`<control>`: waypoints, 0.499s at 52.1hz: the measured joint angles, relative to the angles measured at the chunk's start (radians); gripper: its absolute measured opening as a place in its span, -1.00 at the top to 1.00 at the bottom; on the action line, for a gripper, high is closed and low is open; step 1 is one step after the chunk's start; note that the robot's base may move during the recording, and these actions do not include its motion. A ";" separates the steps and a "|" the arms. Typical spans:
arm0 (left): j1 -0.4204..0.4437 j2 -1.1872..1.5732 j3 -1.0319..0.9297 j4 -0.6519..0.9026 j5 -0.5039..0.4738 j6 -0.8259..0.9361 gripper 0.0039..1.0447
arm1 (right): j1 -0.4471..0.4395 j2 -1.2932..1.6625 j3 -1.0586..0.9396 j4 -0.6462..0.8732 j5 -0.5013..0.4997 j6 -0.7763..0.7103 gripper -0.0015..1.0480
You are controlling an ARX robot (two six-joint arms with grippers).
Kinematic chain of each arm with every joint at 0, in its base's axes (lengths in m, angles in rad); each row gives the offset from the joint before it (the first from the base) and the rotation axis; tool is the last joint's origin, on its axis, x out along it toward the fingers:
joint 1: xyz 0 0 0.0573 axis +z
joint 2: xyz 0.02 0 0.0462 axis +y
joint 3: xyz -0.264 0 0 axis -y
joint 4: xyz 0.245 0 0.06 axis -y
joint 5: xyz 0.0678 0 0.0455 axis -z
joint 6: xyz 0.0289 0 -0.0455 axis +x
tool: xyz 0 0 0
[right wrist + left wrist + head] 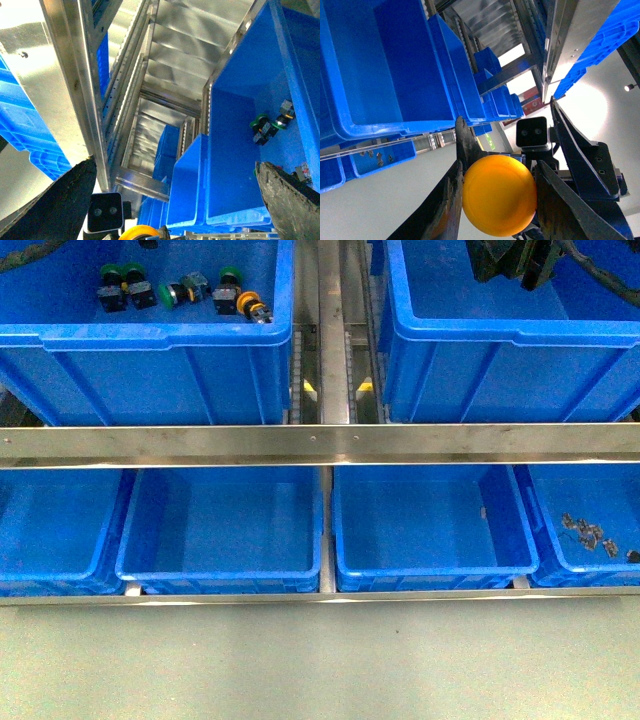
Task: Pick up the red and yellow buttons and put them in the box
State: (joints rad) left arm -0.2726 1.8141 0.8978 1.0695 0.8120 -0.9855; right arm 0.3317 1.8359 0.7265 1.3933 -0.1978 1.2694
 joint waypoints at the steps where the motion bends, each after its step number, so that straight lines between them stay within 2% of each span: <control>1: -0.002 0.000 0.002 0.000 0.000 0.000 0.37 | 0.001 0.001 0.001 0.000 0.000 0.000 -0.86; 26: -0.050 0.038 0.005 0.018 0.000 -0.011 0.37 | 0.020 0.035 0.013 0.000 0.024 0.003 -0.86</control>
State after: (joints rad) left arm -0.3225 1.8523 0.9024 1.0874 0.8116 -0.9970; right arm 0.3519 1.8706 0.7395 1.3933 -0.1741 1.2720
